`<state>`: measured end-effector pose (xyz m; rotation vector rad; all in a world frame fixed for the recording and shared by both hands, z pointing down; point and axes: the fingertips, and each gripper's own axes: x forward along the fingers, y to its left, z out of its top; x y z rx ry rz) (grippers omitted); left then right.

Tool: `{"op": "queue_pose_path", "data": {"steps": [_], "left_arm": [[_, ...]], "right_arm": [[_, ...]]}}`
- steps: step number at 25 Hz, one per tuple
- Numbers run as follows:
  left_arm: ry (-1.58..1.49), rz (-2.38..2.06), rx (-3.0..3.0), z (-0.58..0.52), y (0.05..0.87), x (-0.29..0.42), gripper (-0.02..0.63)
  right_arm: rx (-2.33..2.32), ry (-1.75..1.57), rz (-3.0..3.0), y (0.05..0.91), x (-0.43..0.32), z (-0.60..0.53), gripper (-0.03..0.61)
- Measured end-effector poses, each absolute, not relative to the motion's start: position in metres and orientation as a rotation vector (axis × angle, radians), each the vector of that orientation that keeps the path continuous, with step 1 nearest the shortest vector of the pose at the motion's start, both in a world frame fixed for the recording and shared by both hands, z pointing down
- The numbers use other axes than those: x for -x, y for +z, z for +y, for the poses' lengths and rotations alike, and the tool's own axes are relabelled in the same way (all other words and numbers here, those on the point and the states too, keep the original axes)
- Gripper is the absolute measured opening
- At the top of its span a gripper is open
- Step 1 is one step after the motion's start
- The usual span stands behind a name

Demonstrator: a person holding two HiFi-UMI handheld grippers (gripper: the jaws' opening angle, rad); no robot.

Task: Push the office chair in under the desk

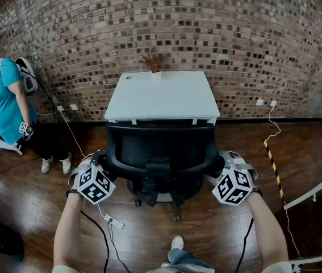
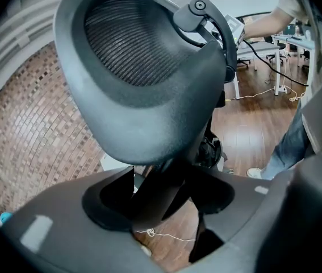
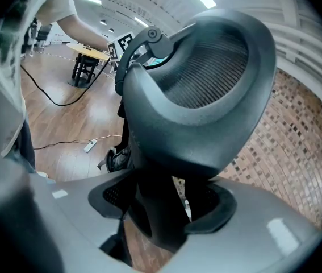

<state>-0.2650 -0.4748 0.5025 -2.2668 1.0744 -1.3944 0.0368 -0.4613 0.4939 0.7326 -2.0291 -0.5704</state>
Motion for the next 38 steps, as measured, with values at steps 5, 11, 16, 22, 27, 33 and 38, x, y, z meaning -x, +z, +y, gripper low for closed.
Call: {"op": "queue_pose_path", "data": {"steps": [5,11,16,22,27,33,38], "left_arm": [[-1.423,1.080,2.262,-0.518,0.503,0.273,0.313],[-1.422,1.109,2.274,-0.566,0.501,0.276,0.314],[-1.457,1.124,2.275,-0.600,0.501,0.274,0.314],[-1.451,1.112,2.266,-0.637,0.499,0.275,0.314],[-1.429,1.108,2.260,-0.670,0.498,0.276,0.313],[-1.405,1.098,2.261,-0.709,0.499,0.274,0.314],[-1.394,1.076,2.264,-0.738,0.499,0.274,0.314]], "right_arm": [[-0.736,-0.600,-2.032,0.494,-0.029,-0.502,0.262],[-0.733,-0.609,-2.029,0.490,-0.027,-0.552,0.261],[-0.723,-0.599,-2.027,0.490,-0.028,-0.586,0.258],[-0.718,-0.590,-2.029,0.489,-0.026,-0.620,0.258],[-0.730,-0.575,-2.019,0.489,-0.026,-0.652,0.259],[-0.746,-0.552,-2.005,0.491,-0.028,-0.693,0.264],[-0.749,-0.528,-2.004,0.493,-0.028,-0.722,0.268]]}}
